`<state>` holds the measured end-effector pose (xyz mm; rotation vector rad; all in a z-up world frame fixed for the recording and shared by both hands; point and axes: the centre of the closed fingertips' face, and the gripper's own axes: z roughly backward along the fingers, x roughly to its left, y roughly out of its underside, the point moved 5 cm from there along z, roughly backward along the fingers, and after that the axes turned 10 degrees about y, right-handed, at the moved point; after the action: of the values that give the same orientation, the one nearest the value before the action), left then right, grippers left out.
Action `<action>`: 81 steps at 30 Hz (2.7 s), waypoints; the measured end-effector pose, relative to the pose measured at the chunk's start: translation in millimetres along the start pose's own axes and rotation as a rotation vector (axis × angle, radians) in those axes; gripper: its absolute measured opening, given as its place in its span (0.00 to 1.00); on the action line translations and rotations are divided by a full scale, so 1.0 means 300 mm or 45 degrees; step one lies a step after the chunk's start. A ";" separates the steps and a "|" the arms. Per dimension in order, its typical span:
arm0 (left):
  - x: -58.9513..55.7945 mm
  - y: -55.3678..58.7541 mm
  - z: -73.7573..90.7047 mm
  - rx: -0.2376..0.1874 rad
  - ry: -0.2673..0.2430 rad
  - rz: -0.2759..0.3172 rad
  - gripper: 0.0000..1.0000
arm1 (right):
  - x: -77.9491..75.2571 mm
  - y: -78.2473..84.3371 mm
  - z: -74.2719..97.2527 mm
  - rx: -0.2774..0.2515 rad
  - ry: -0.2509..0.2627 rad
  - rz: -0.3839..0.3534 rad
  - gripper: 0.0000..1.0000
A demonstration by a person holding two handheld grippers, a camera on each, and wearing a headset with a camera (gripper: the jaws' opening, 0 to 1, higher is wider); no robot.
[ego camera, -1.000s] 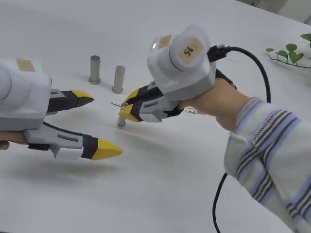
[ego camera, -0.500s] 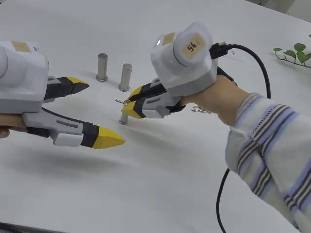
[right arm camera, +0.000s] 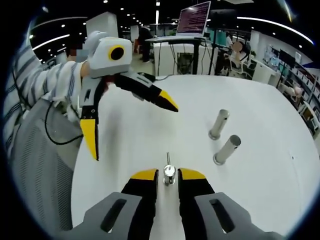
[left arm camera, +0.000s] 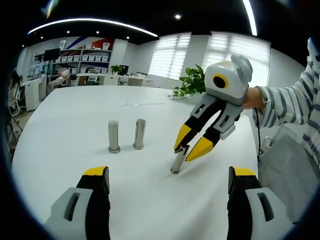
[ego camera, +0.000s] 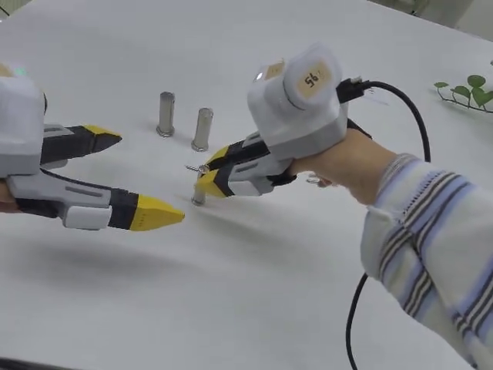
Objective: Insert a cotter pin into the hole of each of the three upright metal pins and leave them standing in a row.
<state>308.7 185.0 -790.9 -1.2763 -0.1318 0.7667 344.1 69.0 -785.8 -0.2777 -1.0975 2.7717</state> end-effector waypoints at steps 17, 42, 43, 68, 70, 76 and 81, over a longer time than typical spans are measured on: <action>-0.024 0.017 0.081 0.022 -0.010 0.038 0.99 | -0.188 -0.116 0.051 -0.079 0.176 0.056 0.30; -0.082 -0.085 0.118 -0.036 -0.069 -0.042 1.00 | -0.287 -0.065 -0.170 0.009 0.143 -0.083 0.28; -0.079 -0.081 0.118 -0.034 -0.071 -0.037 1.00 | -0.284 -0.069 -0.166 0.006 0.144 -0.081 0.27; -0.071 -0.040 0.101 -0.039 -0.103 0.067 1.00 | -0.283 -0.035 -0.194 0.009 0.198 -0.242 0.15; -0.070 -0.042 0.102 -0.040 -0.104 0.067 1.00 | -0.281 -0.034 -0.193 0.010 0.223 -0.225 0.14; -0.070 -0.041 0.109 -0.044 -0.109 0.070 1.00 | -0.274 -0.032 -0.184 0.029 0.256 -0.193 0.13; -0.074 -0.039 0.105 -0.043 -0.096 0.055 0.99 | -0.264 -0.050 -0.151 0.019 0.255 -0.169 0.13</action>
<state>281.7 196.6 -763.3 -1.2857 -0.1795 0.8533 432.3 93.5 -798.6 -0.4522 -1.0077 2.5698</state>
